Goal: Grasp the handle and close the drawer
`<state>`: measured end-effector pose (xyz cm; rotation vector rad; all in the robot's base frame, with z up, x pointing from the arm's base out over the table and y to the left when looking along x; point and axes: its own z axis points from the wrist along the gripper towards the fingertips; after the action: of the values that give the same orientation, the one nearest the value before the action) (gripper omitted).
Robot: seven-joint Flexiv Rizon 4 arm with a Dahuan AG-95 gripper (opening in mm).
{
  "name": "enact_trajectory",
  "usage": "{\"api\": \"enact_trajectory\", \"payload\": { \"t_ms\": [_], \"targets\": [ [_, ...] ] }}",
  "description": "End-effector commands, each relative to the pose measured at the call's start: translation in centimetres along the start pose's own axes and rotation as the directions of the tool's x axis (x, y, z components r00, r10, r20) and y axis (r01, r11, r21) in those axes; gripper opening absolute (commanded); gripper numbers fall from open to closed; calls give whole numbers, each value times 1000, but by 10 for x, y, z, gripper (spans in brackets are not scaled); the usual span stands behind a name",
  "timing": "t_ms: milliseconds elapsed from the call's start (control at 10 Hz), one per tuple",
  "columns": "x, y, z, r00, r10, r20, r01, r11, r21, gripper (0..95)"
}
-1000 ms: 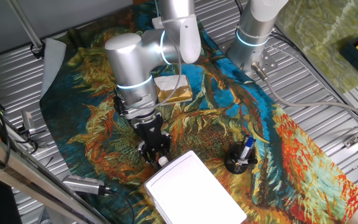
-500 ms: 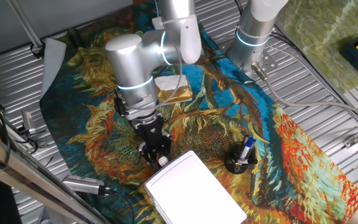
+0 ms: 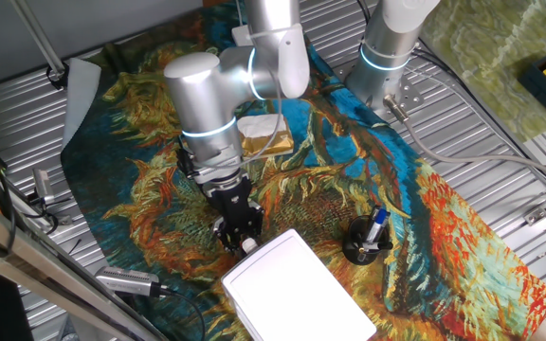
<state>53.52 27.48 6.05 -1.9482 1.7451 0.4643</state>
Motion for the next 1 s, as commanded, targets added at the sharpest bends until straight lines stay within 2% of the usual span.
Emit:
{"api": "enact_trajectory", "payload": {
  "t_ms": [100,1000],
  "targets": [
    [0,0,0,1000,0,2,0,1000,0,0],
    [-2,1,2,1000,5,5,-5,1000,5,0]
  ]
}}
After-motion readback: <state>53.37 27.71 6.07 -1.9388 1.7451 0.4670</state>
